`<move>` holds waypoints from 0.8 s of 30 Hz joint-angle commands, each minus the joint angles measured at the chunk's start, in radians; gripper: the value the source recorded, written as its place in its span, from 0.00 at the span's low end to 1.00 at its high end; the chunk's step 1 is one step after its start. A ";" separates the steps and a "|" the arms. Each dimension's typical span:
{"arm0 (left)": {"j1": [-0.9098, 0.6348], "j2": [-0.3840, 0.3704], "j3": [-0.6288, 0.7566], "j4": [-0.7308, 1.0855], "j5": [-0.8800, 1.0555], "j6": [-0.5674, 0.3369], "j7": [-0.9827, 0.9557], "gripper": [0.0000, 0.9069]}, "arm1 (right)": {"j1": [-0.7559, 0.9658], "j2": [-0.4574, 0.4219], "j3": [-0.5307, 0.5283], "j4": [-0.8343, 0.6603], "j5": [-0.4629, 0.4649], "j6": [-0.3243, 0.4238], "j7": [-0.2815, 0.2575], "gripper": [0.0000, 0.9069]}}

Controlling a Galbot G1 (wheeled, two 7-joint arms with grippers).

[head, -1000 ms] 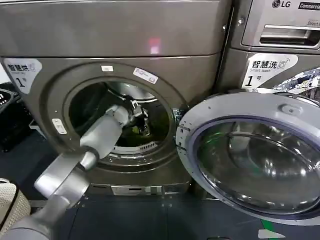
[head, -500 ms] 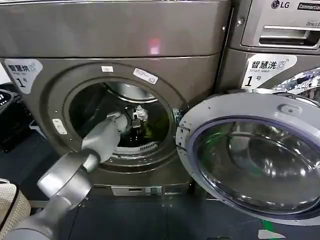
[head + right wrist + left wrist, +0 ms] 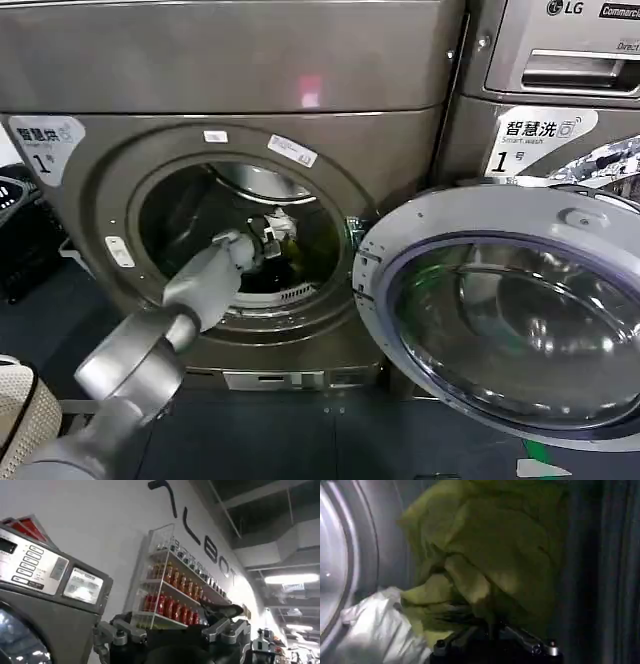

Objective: Grasp the clothes from the dryer.

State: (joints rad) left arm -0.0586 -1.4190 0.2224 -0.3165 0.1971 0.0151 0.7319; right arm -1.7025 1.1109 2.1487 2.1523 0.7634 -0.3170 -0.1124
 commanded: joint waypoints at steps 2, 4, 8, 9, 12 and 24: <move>0.099 0.007 -0.228 -0.082 -0.374 -0.110 -0.236 0.00 | 0.004 -0.002 -0.011 0.010 -0.001 0.000 -0.002 1.00; 0.128 -0.003 -0.330 -0.104 -0.397 -0.140 -0.278 0.00 | 0.004 -0.002 -0.011 0.010 0.000 0.000 -0.002 1.00; 0.203 0.001 -0.424 -0.218 -0.508 -0.161 -0.365 0.00 | 0.001 -0.003 -0.010 0.009 0.000 0.002 -0.002 1.00; 0.226 0.003 -0.444 -0.272 -0.540 -0.156 -0.400 0.00 | 0.001 -0.004 -0.012 0.009 0.000 0.002 -0.003 1.00; 0.265 -0.006 -0.510 -0.382 -0.577 -0.170 -0.491 0.00 | 0.001 -0.006 -0.015 0.009 0.001 0.005 -0.006 1.00; 0.477 -0.050 -0.604 -0.621 -0.323 -0.377 -0.793 0.00 | -0.007 -0.009 -0.003 -0.003 -0.012 0.050 0.020 1.00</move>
State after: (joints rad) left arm 0.2836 -1.4479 -0.2886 -0.7699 -0.2310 -0.2644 0.1299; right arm -1.7064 1.1051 2.1360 2.1545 0.7569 -0.2822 -0.1025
